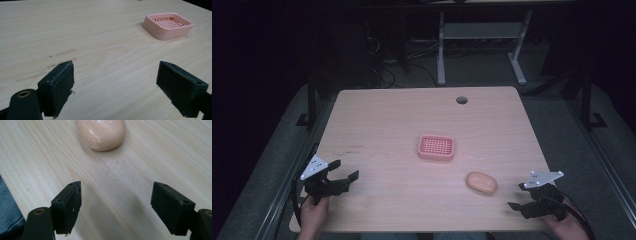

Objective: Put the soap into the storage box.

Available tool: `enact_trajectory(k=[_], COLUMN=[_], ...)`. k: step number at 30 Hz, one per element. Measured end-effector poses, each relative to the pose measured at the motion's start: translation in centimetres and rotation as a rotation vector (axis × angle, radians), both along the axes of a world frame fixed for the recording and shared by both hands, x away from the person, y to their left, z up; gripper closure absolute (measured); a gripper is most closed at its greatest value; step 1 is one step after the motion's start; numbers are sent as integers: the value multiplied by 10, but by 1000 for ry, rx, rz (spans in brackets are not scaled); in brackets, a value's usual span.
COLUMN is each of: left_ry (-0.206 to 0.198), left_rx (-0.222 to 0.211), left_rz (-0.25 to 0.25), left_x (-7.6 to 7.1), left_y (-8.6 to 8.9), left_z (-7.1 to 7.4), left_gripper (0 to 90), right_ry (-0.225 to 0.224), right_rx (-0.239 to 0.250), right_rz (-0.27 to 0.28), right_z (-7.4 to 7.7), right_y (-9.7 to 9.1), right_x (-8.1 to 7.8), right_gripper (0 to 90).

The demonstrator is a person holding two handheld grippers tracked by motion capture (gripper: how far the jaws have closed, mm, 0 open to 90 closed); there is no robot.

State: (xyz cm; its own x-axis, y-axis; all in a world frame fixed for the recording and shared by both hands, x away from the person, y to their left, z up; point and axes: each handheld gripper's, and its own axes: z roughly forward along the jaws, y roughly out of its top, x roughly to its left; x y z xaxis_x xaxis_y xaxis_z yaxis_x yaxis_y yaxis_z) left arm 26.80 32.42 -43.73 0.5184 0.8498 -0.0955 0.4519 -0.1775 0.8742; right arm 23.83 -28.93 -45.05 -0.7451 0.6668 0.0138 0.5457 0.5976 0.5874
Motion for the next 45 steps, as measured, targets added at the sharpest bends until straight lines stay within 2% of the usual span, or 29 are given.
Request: enact_trajectory(k=[5,11,16,28,35,45], left_ry=[6,1,3,-5,-3,-5], left_rx=[3,-1,3,0,3,2], left_rz=[0,4,9,12,10,11], left_x=[1,1,1,0,0,0], left_y=[-1,-1,0,1,1,1], left_z=[-1,-1,-1,0,1,1], left_gripper=[143,143,143,143,143,143], right_ry=[-4,-17,-4,-14,20,46], right_rx=[-11,-50,-59,-69,-78,-94], right_rz=[14,52,65,99,118,139], right_z=[5,12,15,27,30,32], right_y=[4,15,19,35,44,54], right_x=[4,9,12,22,32,42], right_gripper=[243,244,243,243,215,173])
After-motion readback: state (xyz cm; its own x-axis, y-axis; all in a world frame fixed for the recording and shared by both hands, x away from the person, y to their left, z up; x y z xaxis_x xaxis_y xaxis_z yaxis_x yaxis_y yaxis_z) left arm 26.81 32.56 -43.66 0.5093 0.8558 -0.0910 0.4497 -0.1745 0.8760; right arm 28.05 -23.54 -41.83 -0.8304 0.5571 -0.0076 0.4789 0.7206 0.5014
